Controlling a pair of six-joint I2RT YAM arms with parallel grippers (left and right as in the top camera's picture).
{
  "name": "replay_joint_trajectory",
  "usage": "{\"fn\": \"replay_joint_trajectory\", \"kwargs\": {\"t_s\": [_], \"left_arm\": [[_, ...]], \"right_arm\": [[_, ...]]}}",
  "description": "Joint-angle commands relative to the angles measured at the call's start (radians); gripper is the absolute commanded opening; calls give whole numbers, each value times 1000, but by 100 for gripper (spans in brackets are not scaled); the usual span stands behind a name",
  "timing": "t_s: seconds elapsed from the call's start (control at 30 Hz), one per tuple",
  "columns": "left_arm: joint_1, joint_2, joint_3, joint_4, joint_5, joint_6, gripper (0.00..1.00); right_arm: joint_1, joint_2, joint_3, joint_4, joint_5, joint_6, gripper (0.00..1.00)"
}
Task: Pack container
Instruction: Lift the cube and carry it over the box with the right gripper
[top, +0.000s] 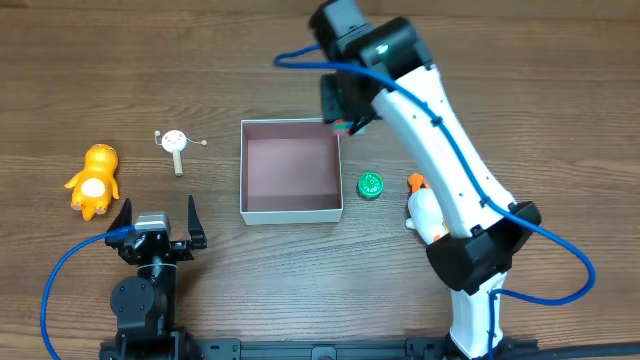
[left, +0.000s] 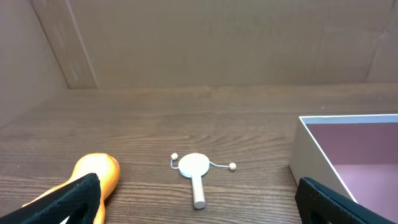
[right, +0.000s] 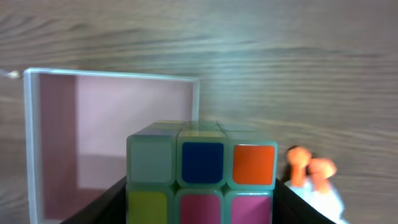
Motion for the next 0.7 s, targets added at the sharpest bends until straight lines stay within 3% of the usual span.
{"fn": "replay_joint_trajectory", "kwargs": {"t_s": [0.0, 0.23, 0.53, 0.67], "left_arm": [[2, -6, -3, 2, 14, -6, 100], [2, -6, -3, 2, 14, -6, 100], [2, -6, -3, 2, 14, -6, 100], [2, -6, -3, 2, 14, -6, 100]], "right_arm": [[85, -17, 32, -12, 4, 142, 51], [206, -15, -6, 17, 57, 330, 51], [152, -15, -265, 312, 116, 192, 52], [117, -15, -321, 356, 126, 154, 52]]}}
